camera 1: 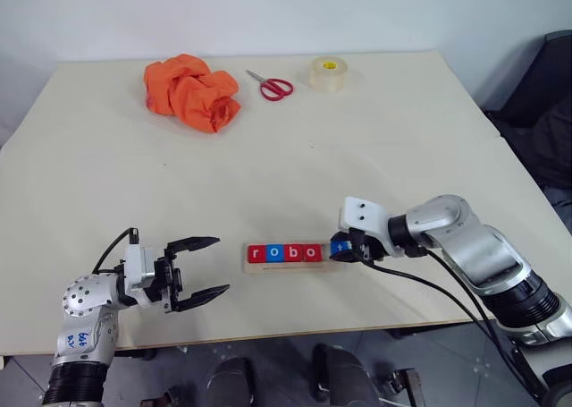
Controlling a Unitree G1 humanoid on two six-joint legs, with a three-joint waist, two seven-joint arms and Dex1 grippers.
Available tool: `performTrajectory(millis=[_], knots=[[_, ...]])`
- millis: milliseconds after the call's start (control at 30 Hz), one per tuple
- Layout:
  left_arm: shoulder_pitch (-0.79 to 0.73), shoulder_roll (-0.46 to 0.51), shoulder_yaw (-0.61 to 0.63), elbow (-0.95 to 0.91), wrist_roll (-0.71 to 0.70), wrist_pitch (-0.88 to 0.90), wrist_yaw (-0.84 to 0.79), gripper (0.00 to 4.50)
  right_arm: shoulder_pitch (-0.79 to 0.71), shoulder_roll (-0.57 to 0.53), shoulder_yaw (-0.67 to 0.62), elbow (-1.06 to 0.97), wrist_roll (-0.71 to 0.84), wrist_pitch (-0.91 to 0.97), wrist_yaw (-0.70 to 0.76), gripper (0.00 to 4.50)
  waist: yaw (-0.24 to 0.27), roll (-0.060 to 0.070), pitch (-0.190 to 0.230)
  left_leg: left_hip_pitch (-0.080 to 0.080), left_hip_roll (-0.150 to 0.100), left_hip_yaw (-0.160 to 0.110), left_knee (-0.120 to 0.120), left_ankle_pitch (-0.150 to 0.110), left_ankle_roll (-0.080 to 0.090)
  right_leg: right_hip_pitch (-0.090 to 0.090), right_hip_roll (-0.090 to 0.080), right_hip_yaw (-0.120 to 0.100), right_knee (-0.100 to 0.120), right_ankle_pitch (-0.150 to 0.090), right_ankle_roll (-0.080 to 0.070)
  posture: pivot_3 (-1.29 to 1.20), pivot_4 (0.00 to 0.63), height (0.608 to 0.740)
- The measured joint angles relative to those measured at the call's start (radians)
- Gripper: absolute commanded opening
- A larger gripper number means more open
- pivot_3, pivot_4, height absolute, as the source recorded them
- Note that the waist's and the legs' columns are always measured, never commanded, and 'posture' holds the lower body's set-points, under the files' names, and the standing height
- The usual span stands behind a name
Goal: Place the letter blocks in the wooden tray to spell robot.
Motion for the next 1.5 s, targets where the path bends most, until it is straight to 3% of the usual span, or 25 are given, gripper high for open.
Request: performTrajectory(millis=[700, 1000, 1300, 1500], knots=[[0.018, 0.0, 0.0, -0.029, 0.0, -0.001, 0.021, 4.5, -0.013, 0.064, 0.041, -0.01, -0.012, 0.027, -0.017, 1.41, 0.0, 0.0, 0.0, 0.0, 0.0, 0.0, 0.0, 0.0, 0.0, -0.001, 0.0, 0.0, 0.0, 0.0, 0.0, 0.0, 0.15, 0.74], [-0.001, 0.0, 0.0, -0.027, 0.002, -0.004, 0.02, 4.5, -0.014, 0.061, 0.045, -0.018, -0.002, 0.043, -0.016, 4.37, 0.0, 0.0, 0.0, 0.0, 0.0, 0.001, 0.0, 0.0, 0.0, -0.001, 0.0, 0.0, 0.0, 0.0, 0.0, 0.0, 0.15, 0.74], [-0.004, 0.0, 0.0, -0.019, 0.003, -0.011, 0.019, 4.5, 0.007, 0.009, -0.073, -0.072, 0.082, 0.002, 0.02, 4.44, 0.001, 0.0, 0.0, -0.001, 0.0, 0.001, 0.0, 0.0, 0.0, -0.001, 0.0, 0.001, 0.0, 0.0, 0.0, 0.0, 0.15, 0.74], [-0.006, -0.007, 0.004, -0.027, 0.065, 0.003, 0.158, 4.5, 0.112, 0.005, -0.238, -0.016, 0.15, -0.201, 0.042, 4.44, 0.003, 0.0, 0.0, 0.0, 0.0, 0.001, 0.0, 0.0, 0.0, 0.0, 0.0, 0.001, 0.0, 0.0, 0.001, 0.0, 0.15, 0.74]])
